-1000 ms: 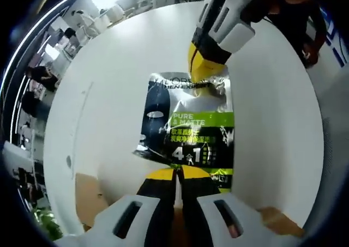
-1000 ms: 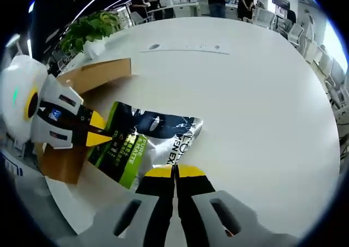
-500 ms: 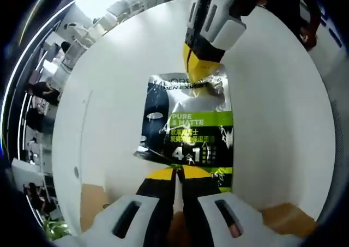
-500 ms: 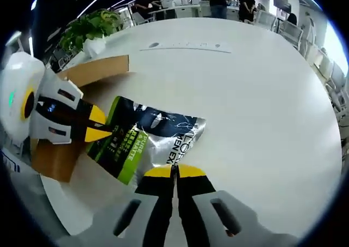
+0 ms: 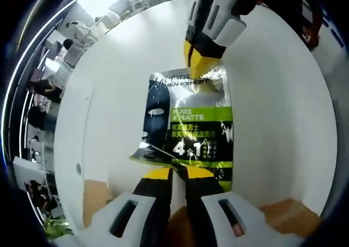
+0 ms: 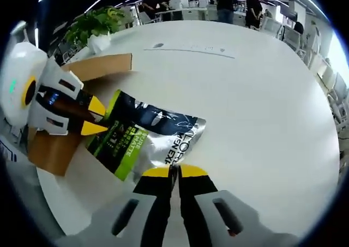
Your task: Operate the shoe box by opening the lid, removing the specified soft item, and placing it in the target area until the item is outside and the box remains undamaged.
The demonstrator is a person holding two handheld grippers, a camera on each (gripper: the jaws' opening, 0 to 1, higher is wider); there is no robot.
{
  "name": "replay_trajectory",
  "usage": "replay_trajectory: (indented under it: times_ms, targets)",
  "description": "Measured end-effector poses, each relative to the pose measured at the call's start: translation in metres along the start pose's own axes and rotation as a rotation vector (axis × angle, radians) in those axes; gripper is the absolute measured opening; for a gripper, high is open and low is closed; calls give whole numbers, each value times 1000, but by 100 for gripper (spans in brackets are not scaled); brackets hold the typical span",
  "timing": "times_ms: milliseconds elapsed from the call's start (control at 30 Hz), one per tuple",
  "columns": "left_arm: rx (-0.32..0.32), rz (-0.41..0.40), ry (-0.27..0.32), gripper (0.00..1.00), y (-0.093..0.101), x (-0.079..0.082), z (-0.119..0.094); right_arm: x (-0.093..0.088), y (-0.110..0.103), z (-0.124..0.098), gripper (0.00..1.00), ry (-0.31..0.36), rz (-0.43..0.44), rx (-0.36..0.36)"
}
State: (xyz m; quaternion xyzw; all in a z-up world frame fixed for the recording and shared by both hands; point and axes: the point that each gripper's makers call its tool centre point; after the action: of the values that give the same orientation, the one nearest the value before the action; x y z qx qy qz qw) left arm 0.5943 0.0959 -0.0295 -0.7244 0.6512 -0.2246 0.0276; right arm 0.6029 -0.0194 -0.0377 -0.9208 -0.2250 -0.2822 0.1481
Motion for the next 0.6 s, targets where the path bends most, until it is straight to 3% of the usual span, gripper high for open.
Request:
replay_trajectory:
  times_ms: [600]
  targets:
    - [33, -6, 33, 8, -2, 3, -33, -7, -2, -13, 8, -14, -98, -22]
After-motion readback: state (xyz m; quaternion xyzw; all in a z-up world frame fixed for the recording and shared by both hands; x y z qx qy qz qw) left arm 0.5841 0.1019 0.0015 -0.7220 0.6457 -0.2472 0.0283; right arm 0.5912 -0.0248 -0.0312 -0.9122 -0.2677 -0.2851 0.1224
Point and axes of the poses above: the point that each gripper's makers call its tool centre point, and the gripper's own axes: z roughly forward along the fingers, y roughly to its right, x roughly out of its top, and after that the axes turned 2 degrees about z, right-handed
